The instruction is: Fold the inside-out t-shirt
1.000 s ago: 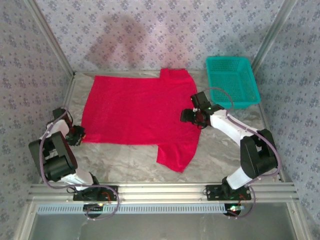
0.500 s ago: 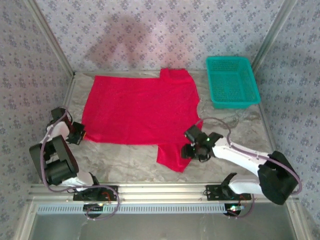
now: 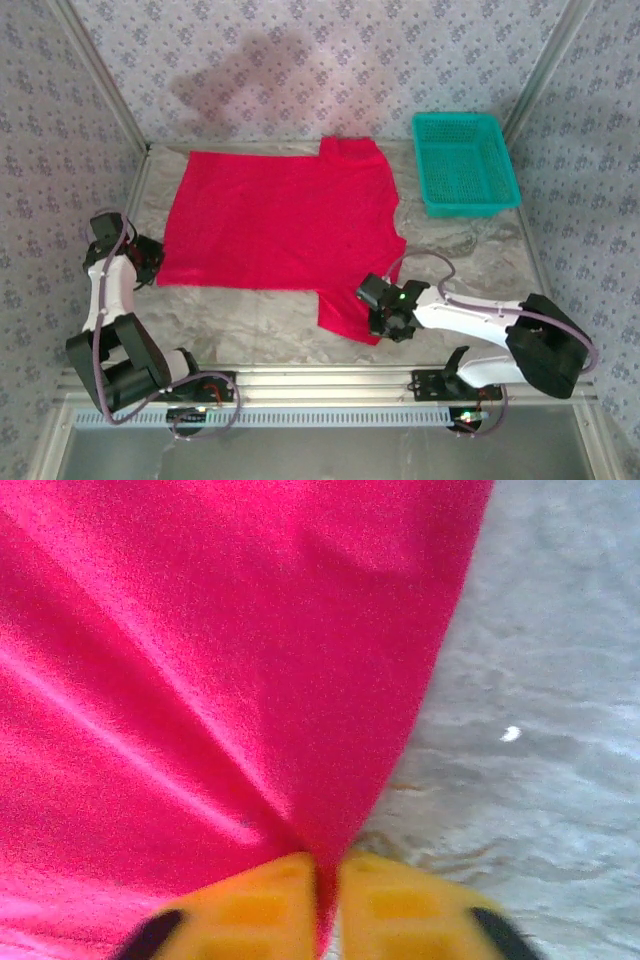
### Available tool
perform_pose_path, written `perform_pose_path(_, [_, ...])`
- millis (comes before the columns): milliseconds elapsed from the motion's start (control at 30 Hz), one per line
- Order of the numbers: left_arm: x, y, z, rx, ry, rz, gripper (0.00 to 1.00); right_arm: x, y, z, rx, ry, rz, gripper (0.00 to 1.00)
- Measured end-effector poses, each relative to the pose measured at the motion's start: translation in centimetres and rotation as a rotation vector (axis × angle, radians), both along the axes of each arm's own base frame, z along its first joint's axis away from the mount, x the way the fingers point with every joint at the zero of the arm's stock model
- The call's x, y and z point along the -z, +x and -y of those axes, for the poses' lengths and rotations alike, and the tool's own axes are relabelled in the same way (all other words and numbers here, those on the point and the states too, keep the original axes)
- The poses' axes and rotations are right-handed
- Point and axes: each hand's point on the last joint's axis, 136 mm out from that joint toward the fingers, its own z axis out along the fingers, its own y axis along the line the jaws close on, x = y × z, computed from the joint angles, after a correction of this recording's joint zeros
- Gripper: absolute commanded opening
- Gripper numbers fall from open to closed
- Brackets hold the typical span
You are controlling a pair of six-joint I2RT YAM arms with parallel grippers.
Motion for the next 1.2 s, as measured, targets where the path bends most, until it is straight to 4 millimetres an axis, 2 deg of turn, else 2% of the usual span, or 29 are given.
perform_pose_path(67, [-0.7, -0.3, 0.1, 0.005, 0.011, 0.016, 0.00, -0.3, 0.2, -0.6, -0.018, 0.002, 0.014, 0.00])
perform_pose_path(133, [-1.8, -0.6, 0.3, 0.005, 0.026, 0.047, 0.00, -1.5, 0.5, -1.2, -0.031, 0.017, 0.040, 0.00])
perform_pose_path(367, [-5.3, -3.1, 1.4, 0.025, 0.077, 0.125, 0.00, -9.6, 1.4, -2.3, -0.033, 0.172, 0.182, 0.00])
perform_pose_path(467, [-6.1, -4.1, 1.7, 0.036, 0.099, 0.132, 0.00, -12.1, 1.4, -2.0, -0.033, 0.192, 0.203, 0.00])
perform_pose_path(600, [-6.6, -4.2, 1.7, 0.059, 0.115, 0.122, 0.00, -13.5, 1.6, -2.0, -0.033, 0.198, 0.220, 0.00])
perform_pose_path(733, [-5.4, -3.7, 1.7, 0.094, 0.095, 0.067, 0.00, -13.3, 1.7, -1.8, -0.026, 0.184, 0.216, 0.00])
perform_pose_path(800, [-4.5, -3.5, 1.8, 0.113, 0.081, 0.036, 0.33, -13.2, 2.1, -1.6, -0.014, 0.176, 0.215, 0.00])
perform_pose_path(833, [-4.1, -3.4, 1.8, 0.117, 0.070, 0.021, 0.47, -13.0, 2.4, -1.4, -0.004, 0.172, 0.216, 0.00])
perform_pose_path(1033, [-0.4, -3.6, 1.1, 0.090, 0.009, -0.082, 0.52, -11.6, 4.3, -0.5, 0.036, 0.143, 0.207, 0.00])
perform_pose_path(1200, [3.9, -5.0, 0.6, 0.041, -0.025, -0.215, 0.66, -11.0, 5.3, 0.2, 0.038, 0.134, 0.197, 0.00])
